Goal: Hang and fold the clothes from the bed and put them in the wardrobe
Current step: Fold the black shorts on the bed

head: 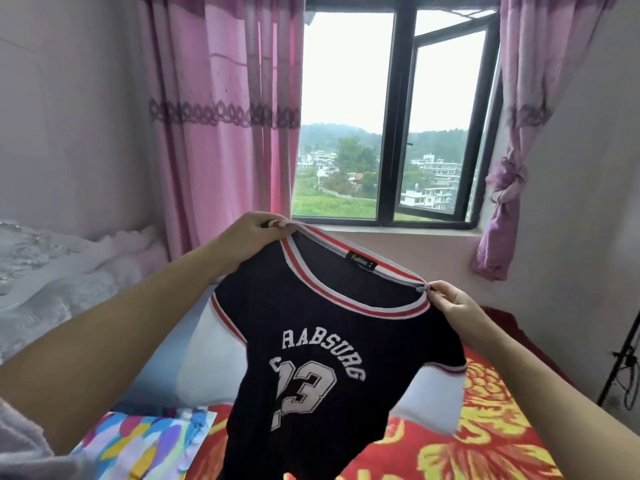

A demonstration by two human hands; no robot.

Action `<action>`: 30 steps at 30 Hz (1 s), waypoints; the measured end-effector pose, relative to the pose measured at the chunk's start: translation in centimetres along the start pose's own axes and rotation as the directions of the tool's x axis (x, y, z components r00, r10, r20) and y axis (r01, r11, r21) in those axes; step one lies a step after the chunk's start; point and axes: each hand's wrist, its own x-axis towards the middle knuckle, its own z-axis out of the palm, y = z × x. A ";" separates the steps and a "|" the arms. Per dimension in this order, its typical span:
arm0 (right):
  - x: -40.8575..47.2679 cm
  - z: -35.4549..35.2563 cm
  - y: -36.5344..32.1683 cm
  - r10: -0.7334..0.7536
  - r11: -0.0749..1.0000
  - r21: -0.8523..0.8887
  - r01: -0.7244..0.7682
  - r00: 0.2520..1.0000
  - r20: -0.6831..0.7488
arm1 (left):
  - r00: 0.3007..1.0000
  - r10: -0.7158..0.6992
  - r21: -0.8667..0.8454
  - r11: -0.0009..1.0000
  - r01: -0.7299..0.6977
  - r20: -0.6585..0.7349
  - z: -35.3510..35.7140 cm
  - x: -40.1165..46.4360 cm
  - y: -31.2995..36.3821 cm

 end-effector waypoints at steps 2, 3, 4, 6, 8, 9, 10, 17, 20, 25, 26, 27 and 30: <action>-0.3 -0.5 -0.7 -0.045 0.998 -0.045 0.045 0.999 0.006 | 0.994 -0.098 -0.052 0.994 0.101 0.050 -1.3 0.2 -0.5; -0.4 -0.9 -1.1 -0.051 0.996 -0.068 0.054 0.998 0.038 | 0.986 -0.147 -0.064 0.986 0.152 0.075 -2.0 0.2 -0.8; -0.5 -1.4 -1.5 -0.031 0.995 -0.088 0.038 0.996 0.084 | 0.978 -0.188 -0.069 0.978 0.194 0.091 -2.8 0.2 -1.4; -0.5 -2.2 -2.3 0.063 0.987 -0.158 -0.031 0.978 0.200 | 0.962 -0.241 -0.075 0.965 0.251 0.125 -3.9 0.1 -2.8; -0.1 -2.8 -2.8 0.147 0.969 -0.234 -0.077 0.943 0.298 | 0.940 -0.279 -0.085 0.950 0.300 0.198 -4.7 -0.2 -4.3; 0.2 -3.0 -3.0 0.169 0.965 -0.246 -0.090 0.931 0.323 | 0.923 -0.299 -0.089 0.940 0.328 0.240 -4.9 -0.4 -5.1; 0.4 -3.2 -3.2 0.180 0.966 -0.238 -0.101 0.922 0.341 | 0.906 -0.318 -0.090 0.931 0.355 0.281 -5.1 -0.5 -5.8; 1.3 -3.1 -3.2 0.179 0.983 -0.020 -0.182 0.934 0.308 | 0.872 -0.276 -0.147 0.921 0.360 0.404 -4.8 -1.3 -9.3; 2.4 -0.7 -2.9 0.076 0.951 -0.301 -0.074 0.997 -0.007 | 0.953 -0.251 0.131 0.964 0.230 0.170 -1.3 -1.1 -8.7; 3.5 4.7 -4.2 -0.164 0.757 -0.654 0.007 0.970 -0.179 | 0.991 -0.123 0.113 0.985 0.129 -0.058 6.4 0.0 -6.2; 3.3 5.9 -4.4 -0.188 0.758 -0.652 0.034 0.968 -0.167 | 0.987 -0.161 0.012 0.987 0.161 -0.021 7.8 0.2 -5.4; 3.0 7.1 -4.5 -0.216 0.763 -0.642 0.071 0.965 -0.151 | 0.980 -0.195 -0.079 0.977 0.197 0.028 9.2 0.2 -4.5; 2.1 10.0 -4.7 -0.305 0.803 -0.559 0.206 0.948 -0.090 | 0.968 -0.234 -0.243 0.938 0.248 0.088 12.1 0.4 -2.0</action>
